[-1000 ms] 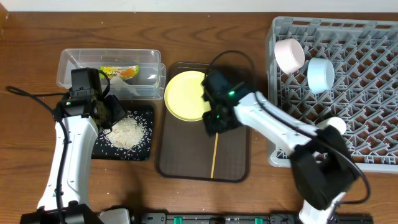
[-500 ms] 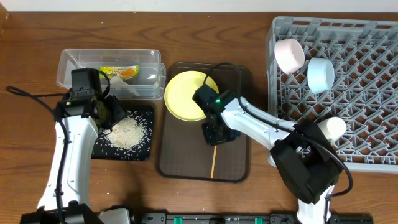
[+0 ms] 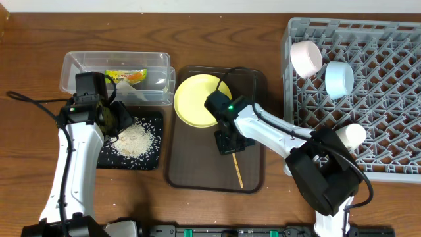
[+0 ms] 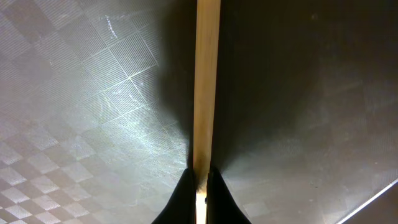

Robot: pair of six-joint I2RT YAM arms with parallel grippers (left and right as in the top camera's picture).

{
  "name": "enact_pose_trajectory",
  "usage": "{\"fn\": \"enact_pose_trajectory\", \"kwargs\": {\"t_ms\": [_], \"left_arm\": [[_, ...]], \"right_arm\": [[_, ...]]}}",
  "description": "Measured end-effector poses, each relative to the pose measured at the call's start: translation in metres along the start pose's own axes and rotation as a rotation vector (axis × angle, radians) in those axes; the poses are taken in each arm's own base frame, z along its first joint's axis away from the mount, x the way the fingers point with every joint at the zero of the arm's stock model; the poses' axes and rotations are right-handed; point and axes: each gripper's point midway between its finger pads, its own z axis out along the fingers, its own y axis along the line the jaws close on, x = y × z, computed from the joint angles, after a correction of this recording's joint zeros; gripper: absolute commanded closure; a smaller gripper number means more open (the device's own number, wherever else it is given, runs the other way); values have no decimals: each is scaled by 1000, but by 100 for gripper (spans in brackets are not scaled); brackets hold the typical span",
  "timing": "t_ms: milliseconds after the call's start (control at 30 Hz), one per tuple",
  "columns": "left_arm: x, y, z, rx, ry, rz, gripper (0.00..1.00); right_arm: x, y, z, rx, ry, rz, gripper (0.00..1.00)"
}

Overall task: Sort waste into correct bins and load items into the dishwasher rack
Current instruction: 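Return the right gripper and grasp the second wooden chopstick, then carry the second chopstick to the rack and insert it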

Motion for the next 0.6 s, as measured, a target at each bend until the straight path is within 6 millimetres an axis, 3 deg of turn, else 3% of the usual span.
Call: {"fn": "enact_pose_trajectory", "kwargs": {"t_ms": [133,300,467,600], "left_arm": [[0,0,0,0,0,0,34],[0,0,0,0,0,0,34],[0,0,0,0,0,0,34],[0,0,0,0,0,0,34]], "right_arm": [[-1,-6,-1,0,8,19,99],[-18,-34,-13,-14,-27,107,99],[-46,-76,-61,-56,-168,192,99],[-63,-103,-118,-79,-330,188,99]]}}
